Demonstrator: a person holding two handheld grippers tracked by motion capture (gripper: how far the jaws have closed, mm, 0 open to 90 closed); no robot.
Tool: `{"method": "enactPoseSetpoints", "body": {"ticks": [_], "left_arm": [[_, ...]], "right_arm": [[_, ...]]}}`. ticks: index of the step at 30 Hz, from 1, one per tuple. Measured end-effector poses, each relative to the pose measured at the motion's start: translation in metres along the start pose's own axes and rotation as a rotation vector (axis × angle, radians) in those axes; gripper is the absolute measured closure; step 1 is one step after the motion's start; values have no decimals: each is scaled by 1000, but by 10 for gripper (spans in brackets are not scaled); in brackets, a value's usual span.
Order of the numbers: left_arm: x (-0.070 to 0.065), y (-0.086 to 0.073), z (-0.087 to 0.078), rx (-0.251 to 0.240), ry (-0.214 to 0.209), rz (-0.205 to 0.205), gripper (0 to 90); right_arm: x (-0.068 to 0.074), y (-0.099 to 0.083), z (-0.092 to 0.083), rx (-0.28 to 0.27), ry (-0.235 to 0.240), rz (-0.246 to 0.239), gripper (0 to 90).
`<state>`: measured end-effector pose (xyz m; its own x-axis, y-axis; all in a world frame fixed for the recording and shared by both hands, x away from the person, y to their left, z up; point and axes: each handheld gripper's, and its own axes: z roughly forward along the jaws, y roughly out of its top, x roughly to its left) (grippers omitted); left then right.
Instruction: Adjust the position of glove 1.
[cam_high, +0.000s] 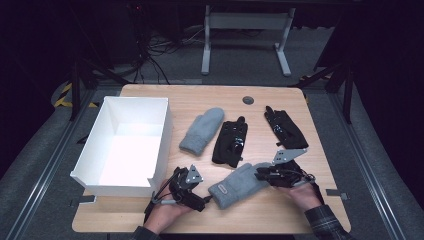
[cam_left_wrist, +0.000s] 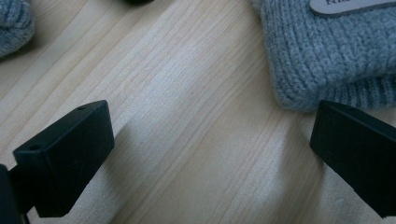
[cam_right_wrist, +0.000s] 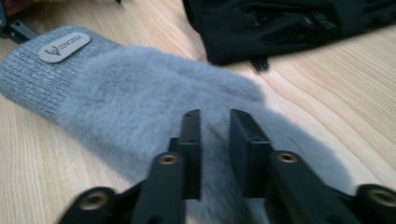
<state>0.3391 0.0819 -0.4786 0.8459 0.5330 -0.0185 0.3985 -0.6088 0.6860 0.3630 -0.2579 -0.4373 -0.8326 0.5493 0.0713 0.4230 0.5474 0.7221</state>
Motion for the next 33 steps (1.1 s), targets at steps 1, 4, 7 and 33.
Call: {"method": "enactPoseSetpoints", "body": {"ticks": [1, 4, 7, 33], "left_arm": [[0, 0, 0, -1, 0, -2, 2], [0, 0, 0, 0, 0, 0, 1], [0, 0, 0, -1, -1, 0, 0], [-9, 16, -24, 1, -24, -44, 3]], "right_arm": [[-1, -2, -3, -9, -15, 2, 648], [-3, -7, -11, -28, -54, 23, 581], [-7, -18, -23, -52, -104, 63, 498], [-18, -83, -43, -23, -298, 150, 150]]}}
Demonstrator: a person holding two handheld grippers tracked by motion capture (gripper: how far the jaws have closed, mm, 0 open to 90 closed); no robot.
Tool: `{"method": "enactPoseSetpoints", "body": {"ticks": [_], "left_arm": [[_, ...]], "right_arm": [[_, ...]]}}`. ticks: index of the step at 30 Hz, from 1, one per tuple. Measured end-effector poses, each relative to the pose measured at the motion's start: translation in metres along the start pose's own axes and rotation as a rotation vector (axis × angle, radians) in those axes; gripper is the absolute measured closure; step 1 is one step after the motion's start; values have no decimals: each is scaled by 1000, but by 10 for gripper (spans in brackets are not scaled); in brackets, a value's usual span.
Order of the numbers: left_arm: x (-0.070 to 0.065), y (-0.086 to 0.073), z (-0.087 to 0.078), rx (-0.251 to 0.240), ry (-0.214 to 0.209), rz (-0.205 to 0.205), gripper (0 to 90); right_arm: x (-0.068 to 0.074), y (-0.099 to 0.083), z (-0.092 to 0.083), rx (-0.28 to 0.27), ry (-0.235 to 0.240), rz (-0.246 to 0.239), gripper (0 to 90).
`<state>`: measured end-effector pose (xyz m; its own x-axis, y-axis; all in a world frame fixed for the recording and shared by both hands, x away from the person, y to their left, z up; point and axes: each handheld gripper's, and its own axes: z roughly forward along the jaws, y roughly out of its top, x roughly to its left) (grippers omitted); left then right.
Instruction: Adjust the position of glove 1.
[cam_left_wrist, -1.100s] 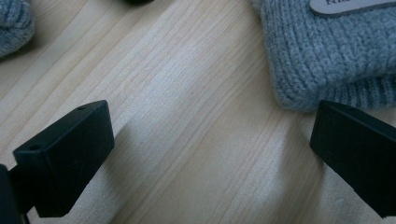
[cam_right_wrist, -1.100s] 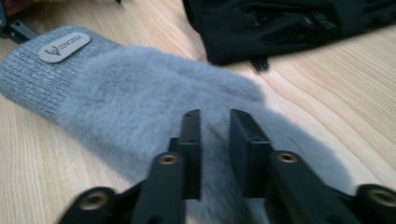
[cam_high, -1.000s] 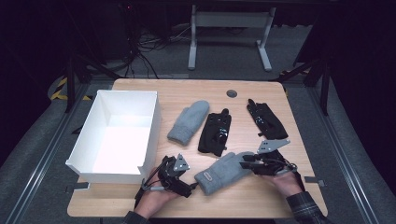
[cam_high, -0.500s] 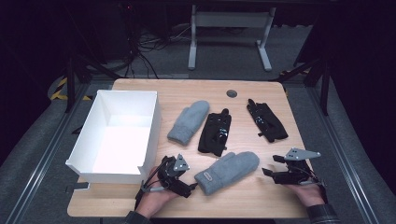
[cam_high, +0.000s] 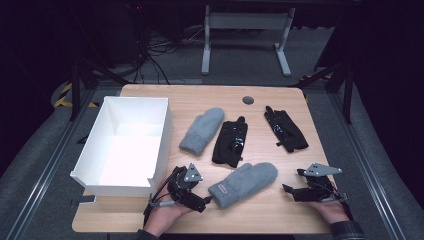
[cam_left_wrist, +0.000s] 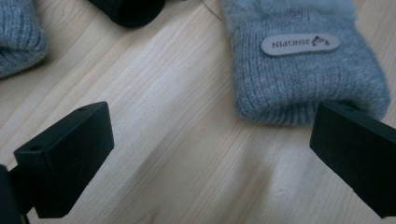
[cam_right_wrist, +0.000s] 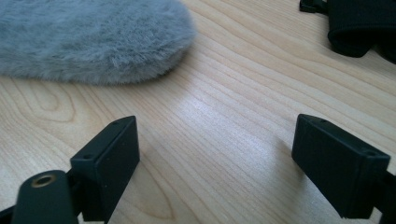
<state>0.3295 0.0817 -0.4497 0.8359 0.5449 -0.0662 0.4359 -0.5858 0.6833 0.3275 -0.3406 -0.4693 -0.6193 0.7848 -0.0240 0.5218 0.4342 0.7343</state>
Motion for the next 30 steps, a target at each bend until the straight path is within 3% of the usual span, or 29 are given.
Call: {"method": "enactPoseSetpoints", "body": {"ticks": [13, 22, 30], "left_arm": [[1, 30, 3, -10, 14, -22, 10], [17, 52, 7, -36, 31, -50, 22], [35, 73, 16, -44, 76, -74, 33]], "right_arm": [[0, 0, 0, 1, -1, 0, 149], [0, 0, 0, 1, -2, -1, 148], [0, 0, 0, 0, -1, 0, 148]]}}
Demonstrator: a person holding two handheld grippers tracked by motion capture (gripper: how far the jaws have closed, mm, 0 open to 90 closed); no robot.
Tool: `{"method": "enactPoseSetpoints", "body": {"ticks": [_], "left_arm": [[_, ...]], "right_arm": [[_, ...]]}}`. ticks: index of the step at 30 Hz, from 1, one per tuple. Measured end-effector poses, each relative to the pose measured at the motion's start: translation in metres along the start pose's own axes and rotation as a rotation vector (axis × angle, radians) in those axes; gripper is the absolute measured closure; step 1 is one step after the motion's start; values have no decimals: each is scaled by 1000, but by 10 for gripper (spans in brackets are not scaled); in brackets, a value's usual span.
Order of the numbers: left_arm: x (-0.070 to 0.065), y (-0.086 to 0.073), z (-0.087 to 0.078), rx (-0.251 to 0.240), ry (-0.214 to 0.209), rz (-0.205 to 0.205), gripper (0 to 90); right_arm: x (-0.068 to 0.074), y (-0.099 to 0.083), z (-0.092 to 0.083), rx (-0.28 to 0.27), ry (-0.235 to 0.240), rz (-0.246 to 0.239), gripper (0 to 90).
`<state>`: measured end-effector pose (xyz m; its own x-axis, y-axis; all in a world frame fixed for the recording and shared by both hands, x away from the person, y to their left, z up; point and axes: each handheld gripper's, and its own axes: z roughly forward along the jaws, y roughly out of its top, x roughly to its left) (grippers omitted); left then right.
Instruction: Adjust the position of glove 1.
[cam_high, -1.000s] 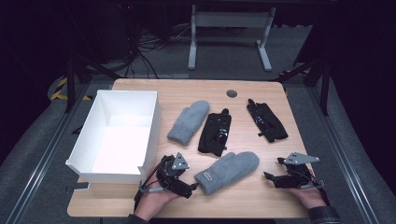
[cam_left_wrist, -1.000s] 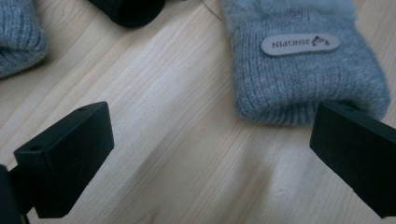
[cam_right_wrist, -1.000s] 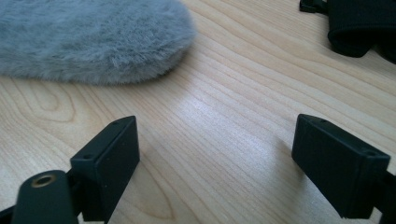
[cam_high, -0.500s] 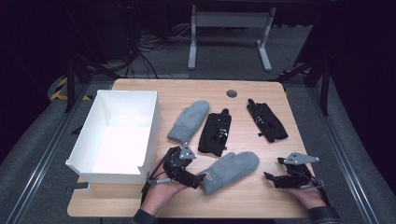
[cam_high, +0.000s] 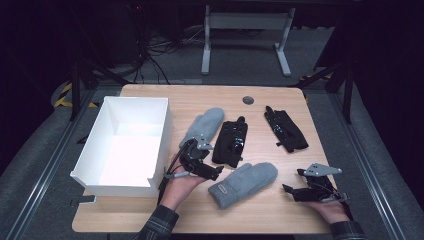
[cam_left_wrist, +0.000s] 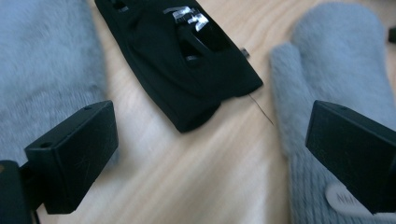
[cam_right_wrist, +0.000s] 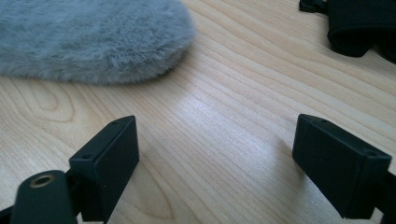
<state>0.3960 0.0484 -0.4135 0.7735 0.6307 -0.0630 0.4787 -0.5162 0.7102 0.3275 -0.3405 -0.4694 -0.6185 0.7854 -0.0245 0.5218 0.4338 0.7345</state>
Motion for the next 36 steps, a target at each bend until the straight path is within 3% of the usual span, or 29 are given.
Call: {"method": "enactPoseSetpoints", "body": {"ticks": [10, 16, 22, 29, 36], "left_arm": [[17, 24, 14, 3, 35, -8, 41], [33, 38, 21, -16, 40, -36, 42], [52, 54, 27, -31, 94, -41, 63], [69, 59, 40, -18, 121, -52, 79], [90, 56, 61, 19, 130, -98, 108]], "right_arm": [[0, 0, 0, 0, 0, 0, 149], [0, 0, 0, 0, -1, 0, 148], [0, 0, 0, 0, 0, 0, 148], [0, 0, 0, 0, 0, 0, 148], [0, 0, 0, 0, 0, 0, 148]]}}
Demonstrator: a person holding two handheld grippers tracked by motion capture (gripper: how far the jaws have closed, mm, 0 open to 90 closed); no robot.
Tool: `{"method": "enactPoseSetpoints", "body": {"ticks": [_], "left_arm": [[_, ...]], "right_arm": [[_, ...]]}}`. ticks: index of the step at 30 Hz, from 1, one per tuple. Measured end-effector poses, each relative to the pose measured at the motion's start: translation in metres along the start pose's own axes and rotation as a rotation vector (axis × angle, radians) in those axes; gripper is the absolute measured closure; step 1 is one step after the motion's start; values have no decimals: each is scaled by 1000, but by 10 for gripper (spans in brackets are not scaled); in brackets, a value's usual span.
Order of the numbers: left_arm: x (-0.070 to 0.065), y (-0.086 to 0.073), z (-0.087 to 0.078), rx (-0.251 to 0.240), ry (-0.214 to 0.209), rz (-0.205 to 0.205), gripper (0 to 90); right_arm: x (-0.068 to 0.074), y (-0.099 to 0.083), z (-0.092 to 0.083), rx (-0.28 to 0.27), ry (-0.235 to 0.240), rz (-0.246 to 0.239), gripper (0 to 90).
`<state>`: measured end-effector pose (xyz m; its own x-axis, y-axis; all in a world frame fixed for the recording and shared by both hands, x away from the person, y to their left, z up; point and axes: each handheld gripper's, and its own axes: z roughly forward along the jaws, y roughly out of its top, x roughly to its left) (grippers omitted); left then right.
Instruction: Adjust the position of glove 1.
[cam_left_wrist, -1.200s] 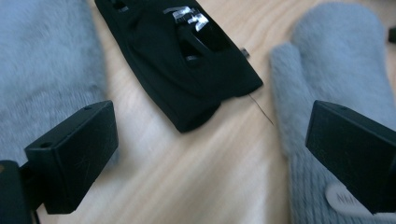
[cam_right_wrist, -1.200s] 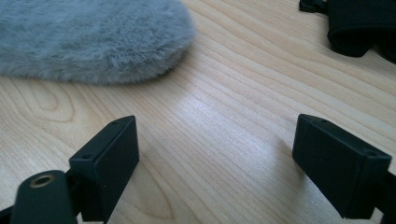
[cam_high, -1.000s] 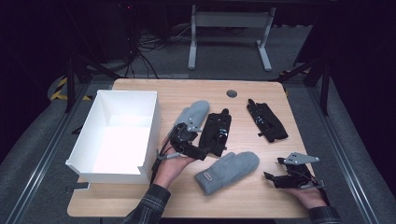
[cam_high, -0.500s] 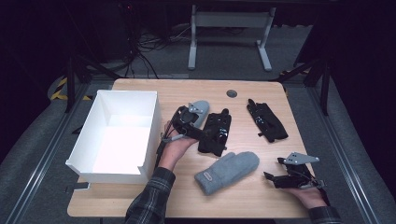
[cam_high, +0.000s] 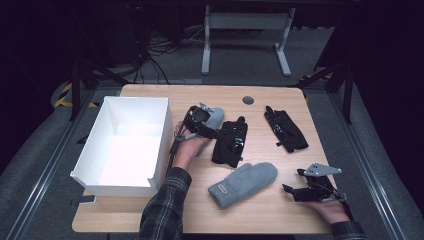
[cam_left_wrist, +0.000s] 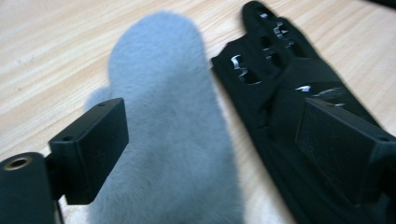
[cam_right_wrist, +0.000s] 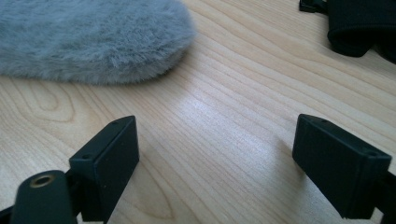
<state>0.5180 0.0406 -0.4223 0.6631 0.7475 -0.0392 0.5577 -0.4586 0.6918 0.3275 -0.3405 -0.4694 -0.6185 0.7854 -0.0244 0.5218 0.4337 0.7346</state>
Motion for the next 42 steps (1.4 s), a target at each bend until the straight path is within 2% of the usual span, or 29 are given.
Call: {"method": "enactPoseSetpoints", "body": {"ticks": [3, 4, 5, 9, 14, 17, 24, 25, 26, 29, 34, 38, 42], "left_arm": [[6, -2, 8, 8, 9, -14, 123], [8, -2, 10, 17, 27, -16, 123], [9, -3, 12, 14, 28, -12, 124], [13, -5, 21, 55, 27, -17, 140], [14, -8, 25, 79, 27, -21, 152], [15, -8, 26, 86, 27, -17, 215], [16, -10, 27, 93, 43, 1, 489], [16, -10, 26, 92, 47, 2, 489], [17, -10, 25, 90, 49, -3, 616], [19, -11, 22, 77, 38, -22, 729], [22, -8, 10, 48, 12, -40, 812], [20, -7, 0, 43, -9, -45, 822], [12, -2, -13, 18, -32, -45, 824]], "right_arm": [[0, 0, 0, 0, 0, 0, 148], [0, 0, 0, 0, 0, 0, 148], [0, 0, 0, 0, 0, 0, 148], [0, 0, 0, 0, -1, -1, 148], [0, 0, 0, 0, 0, 0, 149], [0, 0, 0, 0, 0, 0, 149], [0, 0, 0, 0, 0, 0, 148], [0, 0, 0, 0, 0, 0, 148], [0, 0, 0, 0, 0, 0, 148], [0, 0, 0, 0, 0, 0, 149], [0, 0, 0, 0, 0, 0, 148], [0, 0, 0, 0, 0, 0, 148], [0, 0, 0, 0, -1, 1, 148]]}}
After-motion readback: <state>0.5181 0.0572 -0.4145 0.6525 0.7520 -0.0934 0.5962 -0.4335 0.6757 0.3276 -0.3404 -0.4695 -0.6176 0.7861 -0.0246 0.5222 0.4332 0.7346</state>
